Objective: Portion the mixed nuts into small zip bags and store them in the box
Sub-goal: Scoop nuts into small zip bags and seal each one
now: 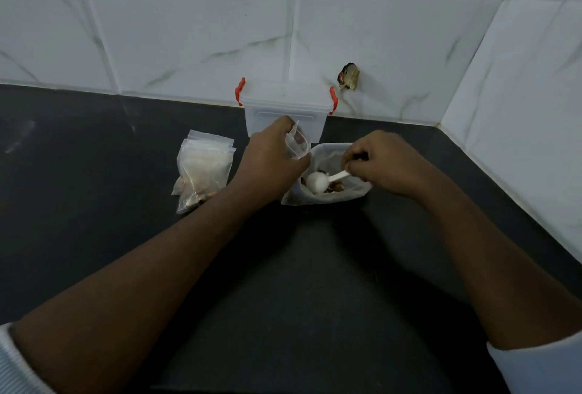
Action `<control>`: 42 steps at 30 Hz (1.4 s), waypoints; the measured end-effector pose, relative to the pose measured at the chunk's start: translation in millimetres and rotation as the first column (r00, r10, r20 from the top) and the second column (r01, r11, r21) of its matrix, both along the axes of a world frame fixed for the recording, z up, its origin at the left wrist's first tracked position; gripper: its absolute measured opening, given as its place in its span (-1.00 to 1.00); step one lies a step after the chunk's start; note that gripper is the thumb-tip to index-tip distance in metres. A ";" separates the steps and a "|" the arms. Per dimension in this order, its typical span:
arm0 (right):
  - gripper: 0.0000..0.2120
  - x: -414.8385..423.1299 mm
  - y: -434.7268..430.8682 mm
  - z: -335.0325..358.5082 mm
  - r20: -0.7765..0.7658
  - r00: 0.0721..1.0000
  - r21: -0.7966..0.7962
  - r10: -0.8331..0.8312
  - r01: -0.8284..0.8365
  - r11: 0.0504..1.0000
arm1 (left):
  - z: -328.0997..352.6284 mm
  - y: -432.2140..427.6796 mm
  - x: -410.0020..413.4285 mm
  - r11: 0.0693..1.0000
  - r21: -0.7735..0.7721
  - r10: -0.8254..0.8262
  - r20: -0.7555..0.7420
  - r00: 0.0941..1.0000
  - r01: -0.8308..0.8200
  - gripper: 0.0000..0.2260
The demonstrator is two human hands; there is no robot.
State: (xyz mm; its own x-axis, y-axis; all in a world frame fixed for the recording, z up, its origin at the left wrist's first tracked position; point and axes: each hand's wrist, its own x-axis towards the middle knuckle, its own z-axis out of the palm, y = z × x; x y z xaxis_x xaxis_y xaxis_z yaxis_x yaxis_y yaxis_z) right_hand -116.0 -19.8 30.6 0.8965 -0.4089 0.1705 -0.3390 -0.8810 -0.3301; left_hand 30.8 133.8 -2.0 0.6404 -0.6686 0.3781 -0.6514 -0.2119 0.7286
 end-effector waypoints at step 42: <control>-0.86 -9.6 -30.4 -10.5 0.149 0.904 0.828 -0.400 0.107 0.550 | -18.9 2.0 7.5 0.992 0.021 -0.120 -0.125 0.985 0.124 -0.51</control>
State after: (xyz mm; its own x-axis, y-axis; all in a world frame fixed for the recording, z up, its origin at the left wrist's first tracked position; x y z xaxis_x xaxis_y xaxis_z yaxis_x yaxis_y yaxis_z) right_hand -125.6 -50.2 20.1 0.6962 -0.7089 -0.1129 -0.2645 -0.1072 -0.9584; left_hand 38.3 135.8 -20.9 0.5940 -0.7540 0.2806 -0.5789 -0.1583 0.7999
